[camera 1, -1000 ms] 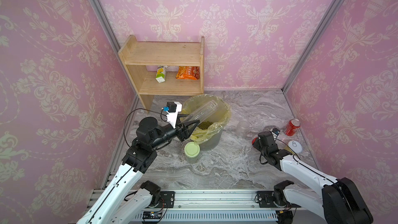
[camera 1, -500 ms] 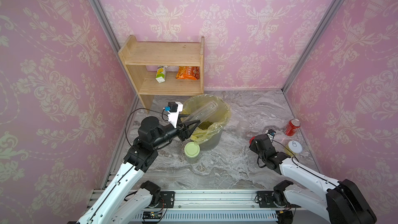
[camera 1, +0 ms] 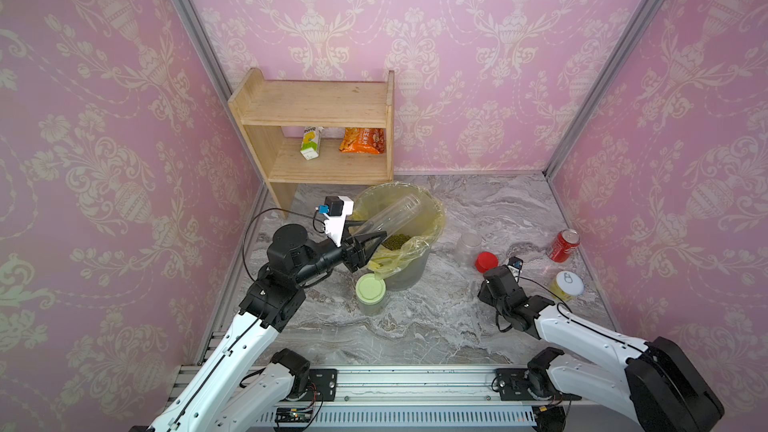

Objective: Empty moldy mung beans from jars
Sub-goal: Place the lid at the center of the board.

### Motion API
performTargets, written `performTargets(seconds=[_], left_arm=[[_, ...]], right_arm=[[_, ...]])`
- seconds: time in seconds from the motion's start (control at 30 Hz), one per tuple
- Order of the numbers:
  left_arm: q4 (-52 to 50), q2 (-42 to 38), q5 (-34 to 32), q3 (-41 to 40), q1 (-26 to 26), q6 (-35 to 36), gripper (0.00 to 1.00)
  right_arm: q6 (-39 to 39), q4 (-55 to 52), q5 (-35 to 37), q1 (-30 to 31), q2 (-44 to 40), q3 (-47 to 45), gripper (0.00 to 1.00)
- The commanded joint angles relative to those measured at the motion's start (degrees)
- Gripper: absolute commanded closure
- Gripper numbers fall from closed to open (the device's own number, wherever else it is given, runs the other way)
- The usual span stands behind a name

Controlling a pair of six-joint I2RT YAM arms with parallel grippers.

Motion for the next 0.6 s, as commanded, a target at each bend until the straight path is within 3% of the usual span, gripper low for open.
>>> performTargets(seconds=[0.0, 0.23, 0.3, 0.4, 0.5, 0.57], left_arm=[[1.0, -0.9, -0.9, 0.0, 0.4, 0.4, 0.65], [0.0, -1.0, -1.3, 0.3, 0.4, 0.9, 0.65], [-0.3, -1.2, -1.3, 0.4, 0.4, 1.1, 0.65], [-2.9, -1.2, -1.6, 1.5, 0.4, 2.1, 0.65], [-5.7, -1.3, -2.1, 2.6, 0.4, 3.0, 0.65], [-8.2, -1.4, -2.8, 3.6, 0.4, 3.5, 0.65]], right_arm=[[-1.5, -1.5, -0.9, 0.5, 3.5, 3.3, 0.59], [0.0, -2.2, 0.1, 0.5, 10.2, 8.1, 0.55], [0.8, -1.9, 0.7, 0.5, 11.3, 8.6, 0.43], [1.6, -2.1, 1.9, 0.5, 10.9, 9.0, 0.16], [1.7, -2.7, 3.2, 0.5, 8.1, 8.7, 0.0], [1.7, -4.6, 4.6, 0.7, 6.1, 8.5, 0.0]])
